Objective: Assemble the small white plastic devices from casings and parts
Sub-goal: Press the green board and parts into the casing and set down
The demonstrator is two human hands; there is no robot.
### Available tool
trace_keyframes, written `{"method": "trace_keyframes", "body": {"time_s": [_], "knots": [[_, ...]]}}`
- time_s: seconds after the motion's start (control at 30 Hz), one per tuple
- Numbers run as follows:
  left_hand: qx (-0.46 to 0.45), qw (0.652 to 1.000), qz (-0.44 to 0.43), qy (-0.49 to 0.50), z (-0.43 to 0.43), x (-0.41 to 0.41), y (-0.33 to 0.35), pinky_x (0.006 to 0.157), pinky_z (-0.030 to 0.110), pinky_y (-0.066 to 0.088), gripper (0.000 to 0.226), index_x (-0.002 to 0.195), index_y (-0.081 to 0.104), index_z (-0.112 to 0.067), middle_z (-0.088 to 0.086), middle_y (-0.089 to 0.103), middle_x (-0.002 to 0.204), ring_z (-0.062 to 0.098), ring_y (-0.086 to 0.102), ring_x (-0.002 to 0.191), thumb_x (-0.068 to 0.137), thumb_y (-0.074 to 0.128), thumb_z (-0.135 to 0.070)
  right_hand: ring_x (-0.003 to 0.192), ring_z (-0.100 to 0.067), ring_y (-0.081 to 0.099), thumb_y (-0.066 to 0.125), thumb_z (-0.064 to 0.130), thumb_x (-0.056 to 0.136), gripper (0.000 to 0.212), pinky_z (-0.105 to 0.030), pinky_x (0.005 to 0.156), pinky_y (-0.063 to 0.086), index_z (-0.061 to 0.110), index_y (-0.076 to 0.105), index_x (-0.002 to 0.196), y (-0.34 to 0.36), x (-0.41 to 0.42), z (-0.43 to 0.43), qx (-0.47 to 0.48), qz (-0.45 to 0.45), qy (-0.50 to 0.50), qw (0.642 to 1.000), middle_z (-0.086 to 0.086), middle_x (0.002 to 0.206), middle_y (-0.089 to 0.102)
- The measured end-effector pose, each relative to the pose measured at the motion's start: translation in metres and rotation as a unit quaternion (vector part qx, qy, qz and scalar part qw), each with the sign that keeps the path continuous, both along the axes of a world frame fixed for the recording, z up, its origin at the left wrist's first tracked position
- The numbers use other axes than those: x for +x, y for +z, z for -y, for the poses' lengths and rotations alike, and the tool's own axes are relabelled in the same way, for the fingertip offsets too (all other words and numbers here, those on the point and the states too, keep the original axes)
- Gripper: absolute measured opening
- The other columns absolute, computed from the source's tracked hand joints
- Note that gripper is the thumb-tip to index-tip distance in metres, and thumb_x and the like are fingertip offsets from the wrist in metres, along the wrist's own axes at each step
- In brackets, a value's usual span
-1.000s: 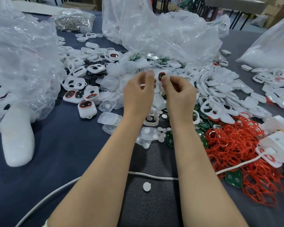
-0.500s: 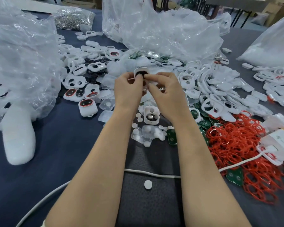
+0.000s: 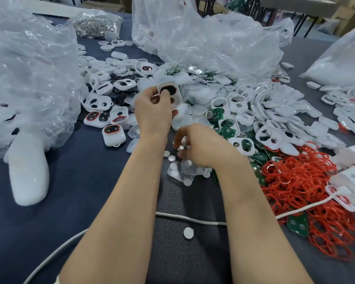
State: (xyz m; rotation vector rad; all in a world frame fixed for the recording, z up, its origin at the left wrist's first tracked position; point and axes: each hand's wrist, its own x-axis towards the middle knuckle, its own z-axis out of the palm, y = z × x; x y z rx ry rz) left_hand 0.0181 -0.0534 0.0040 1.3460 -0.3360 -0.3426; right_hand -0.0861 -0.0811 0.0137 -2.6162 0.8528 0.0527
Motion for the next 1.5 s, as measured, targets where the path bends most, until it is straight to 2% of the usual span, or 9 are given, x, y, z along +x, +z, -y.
{"method": "trace_keyframes", "body": {"time_s": [0.37,0.5,0.57,0.67,0.77,0.97,1.17,1.37,1.5], "knots": [[-0.006,0.999,-0.021,-0.049,0.003,-0.004,-0.002,0.052,0.018,0.051,0.008,0.096,0.062,-0.01,0.004,0.063,0.081,0.017,0.063,0.072,0.095,0.054,-0.009,0.09,-0.025,0.06,0.065,0.022,0.088,0.013,-0.03,0.075,0.046,0.016,0.066,0.1,-0.012,0.005,0.007,-0.023,0.047,-0.049,0.997,-0.008,0.101,0.062],[-0.005,0.999,-0.025,-0.046,0.003,-0.005,-0.003,0.053,0.019,0.052,0.009,0.094,0.063,-0.01,0.004,0.064,0.08,0.015,0.063,0.068,0.094,0.054,-0.008,0.091,-0.026,0.062,0.058,0.02,0.092,0.016,-0.033,0.08,0.049,0.011,0.07,0.096,-0.014,0.005,0.01,-0.06,0.139,-0.076,0.986,-0.009,0.096,0.067],[-0.001,0.999,-0.024,-0.043,0.003,-0.005,-0.004,0.055,0.02,0.053,0.009,0.094,0.062,-0.011,0.002,0.064,0.079,0.014,0.064,0.067,0.095,0.054,-0.009,0.085,-0.019,0.063,0.057,0.018,0.092,0.014,-0.029,0.078,0.048,0.012,0.069,0.091,-0.01,0.003,0.015,-0.019,0.264,-0.137,0.955,-0.005,0.091,0.069],[0.004,0.998,-0.029,-0.047,0.004,-0.006,-0.005,0.058,0.021,0.055,0.007,0.091,0.059,-0.015,0.0,0.064,0.079,0.013,0.064,0.067,0.094,0.055,-0.01,0.065,-0.006,0.065,0.059,0.01,0.093,0.008,-0.021,0.069,0.054,0.014,0.064,0.087,-0.003,-0.003,0.02,0.173,0.445,-0.228,0.848,0.0,0.077,0.067],[0.007,0.997,-0.032,-0.074,0.005,-0.011,-0.005,0.06,0.021,0.056,0.01,0.087,0.058,-0.019,0.003,0.064,0.085,0.015,0.064,0.074,0.093,0.059,-0.011,0.056,-0.002,0.062,0.06,0.001,0.09,0.007,-0.017,0.063,0.055,0.003,0.064,0.096,-0.003,-0.004,0.022,0.307,0.505,-0.238,0.771,-0.003,0.072,0.065],[0.021,0.99,-0.057,-0.128,0.007,-0.015,-0.005,0.059,0.02,0.055,0.008,0.098,0.061,-0.009,0.005,0.064,0.085,0.015,0.064,0.072,0.093,0.056,-0.01,0.063,-0.004,0.066,0.062,-0.001,0.088,0.015,-0.017,0.065,0.054,0.012,0.067,0.083,-0.003,-0.004,0.023,0.295,0.506,-0.234,0.777,-0.002,0.072,0.068],[0.026,0.986,-0.076,-0.143,0.009,-0.017,-0.005,0.063,0.021,0.058,0.019,0.111,0.06,-0.003,0.011,0.064,0.096,0.016,0.064,0.078,0.095,0.05,-0.009,0.083,-0.011,0.065,0.065,0.013,0.088,0.006,-0.034,0.082,0.056,0.017,0.069,0.089,-0.007,-0.004,0.024,0.145,0.472,-0.25,0.833,0.002,0.085,0.069],[0.022,0.986,-0.068,-0.15,0.01,-0.02,-0.006,0.068,0.022,0.058,0.021,0.114,0.059,-0.003,0.013,0.064,0.105,0.018,0.065,0.084,0.097,0.048,-0.008,0.075,-0.007,0.06,0.067,0.014,0.087,0.001,-0.016,0.073,0.048,0.014,0.068,0.087,-0.01,0.0,0.021,0.057,0.452,-0.231,0.86,0.009,0.076,0.063],[0.018,0.986,-0.049,-0.156,0.011,-0.022,-0.005,0.07,0.021,0.058,0.022,0.115,0.059,-0.004,0.011,0.065,0.099,0.018,0.065,0.087,0.099,0.045,-0.008,0.081,-0.011,0.06,0.066,0.015,0.086,0.003,-0.025,0.078,0.048,0.015,0.069,0.085,-0.014,0.004,0.019,0.032,0.444,-0.241,0.862,0.005,0.079,0.065]]}}
